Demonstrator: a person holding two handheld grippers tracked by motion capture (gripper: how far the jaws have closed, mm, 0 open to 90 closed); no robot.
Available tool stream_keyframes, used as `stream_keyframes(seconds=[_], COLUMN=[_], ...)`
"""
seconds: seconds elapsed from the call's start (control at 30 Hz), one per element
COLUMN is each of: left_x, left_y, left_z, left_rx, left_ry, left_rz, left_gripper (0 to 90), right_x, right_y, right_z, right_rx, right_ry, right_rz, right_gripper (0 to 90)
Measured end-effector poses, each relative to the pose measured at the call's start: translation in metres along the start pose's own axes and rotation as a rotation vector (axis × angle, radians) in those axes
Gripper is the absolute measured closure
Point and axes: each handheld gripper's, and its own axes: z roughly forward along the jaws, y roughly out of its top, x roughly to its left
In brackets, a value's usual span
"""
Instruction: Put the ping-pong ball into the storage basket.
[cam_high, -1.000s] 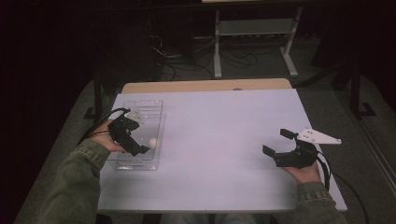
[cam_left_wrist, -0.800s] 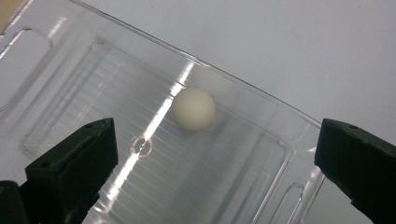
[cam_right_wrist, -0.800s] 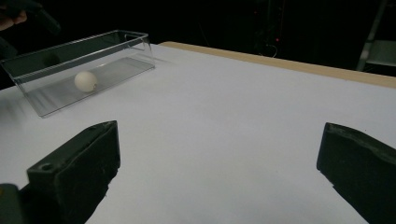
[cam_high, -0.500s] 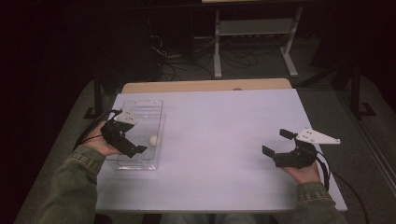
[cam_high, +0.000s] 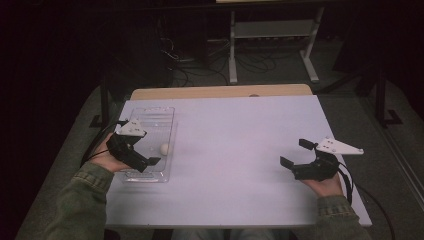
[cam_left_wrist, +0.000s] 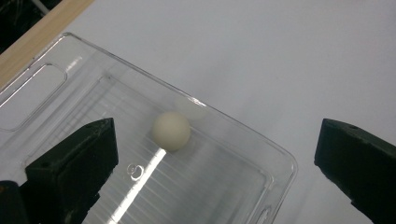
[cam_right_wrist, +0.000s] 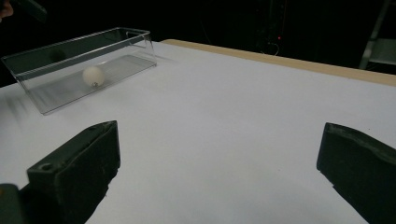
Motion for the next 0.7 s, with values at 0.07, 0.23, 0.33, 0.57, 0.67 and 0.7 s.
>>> stream_keyframes(seconds=[0.07,0.23,0.33,0.57,0.67,0.7], left_x=[0.0,-0.003,-0.003,-0.006,-0.011,-0.011], left_y=[-0.001,-0.006,-0.009,-0.016,-0.017,-0.018], left_z=[0.0,-0.001,-0.002,-0.009,-0.012,-0.012], left_rx=[-0.015,-0.035,-0.072,-0.11,-0.119,-0.123], left_ry=[0.0,0.013,0.013,0.052,0.074,0.083], left_rz=[-0.01,-0.021,-0.049,-0.077,-0.081,-0.082], left_gripper=[0.0,0.0,0.0,0.0,0.0,0.0], right_x=[0.0,-0.001,-0.001,-0.001,0.0,0.0], right_y=[0.0,0.0,0.0,0.0,0.0,0.0], right_z=[0.0,-0.002,-0.002,-0.001,-0.001,-0.001], right_rx=[0.0,-0.004,-0.006,-0.004,-0.003,-0.002], right_ry=[0.0,-0.005,-0.005,-0.005,-0.004,-0.004], right_rz=[0.0,0.004,0.002,0.001,0.002,0.001], right_gripper=[0.0,0.0,0.0,0.0,0.0,0.0])
